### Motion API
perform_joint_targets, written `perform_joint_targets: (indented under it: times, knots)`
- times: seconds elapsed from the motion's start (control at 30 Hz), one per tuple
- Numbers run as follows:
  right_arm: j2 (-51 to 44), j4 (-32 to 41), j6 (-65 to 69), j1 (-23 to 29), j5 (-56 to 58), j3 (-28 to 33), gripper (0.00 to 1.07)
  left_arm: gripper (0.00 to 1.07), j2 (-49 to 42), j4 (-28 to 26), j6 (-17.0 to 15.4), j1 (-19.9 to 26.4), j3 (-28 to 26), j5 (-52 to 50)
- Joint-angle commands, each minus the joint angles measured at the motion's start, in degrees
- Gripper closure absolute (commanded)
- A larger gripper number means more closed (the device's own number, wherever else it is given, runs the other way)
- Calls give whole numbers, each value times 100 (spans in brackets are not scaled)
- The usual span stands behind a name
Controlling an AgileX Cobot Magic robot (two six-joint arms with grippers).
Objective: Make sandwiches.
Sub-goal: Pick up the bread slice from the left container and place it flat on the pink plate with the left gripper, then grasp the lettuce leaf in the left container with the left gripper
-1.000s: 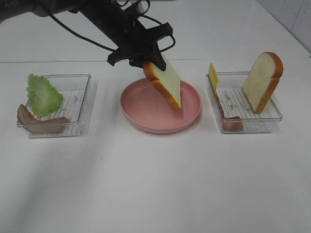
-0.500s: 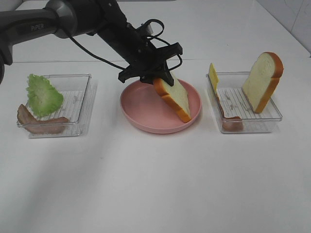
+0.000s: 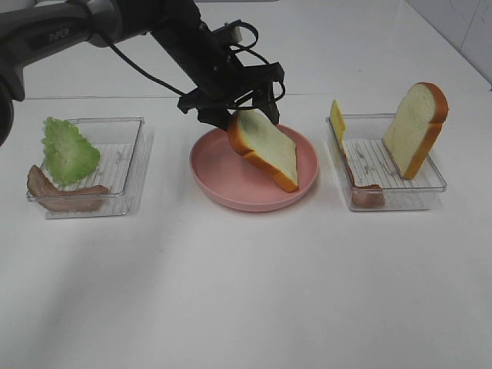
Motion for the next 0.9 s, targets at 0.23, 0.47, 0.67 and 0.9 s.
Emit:
perform_joint_targets:
  times: [0.23, 0.47, 0.67, 0.9]
  knots:
    - [-126, -23, 17, 6, -29, 0, 9, 19, -63, 1455, -367, -23, -710, 1289]
    - [-126, -23, 17, 6, -29, 0, 9, 20, -831, 2080, -218, 29, -498, 1289]
    - [-126, -23, 17, 6, -29, 0, 9, 20, -2131, 2928, -86, 372, 1037, 1289]
    - [-126, -23, 17, 6, -29, 0, 9, 20, -2974, 3105, -40, 1306, 2149, 1289]
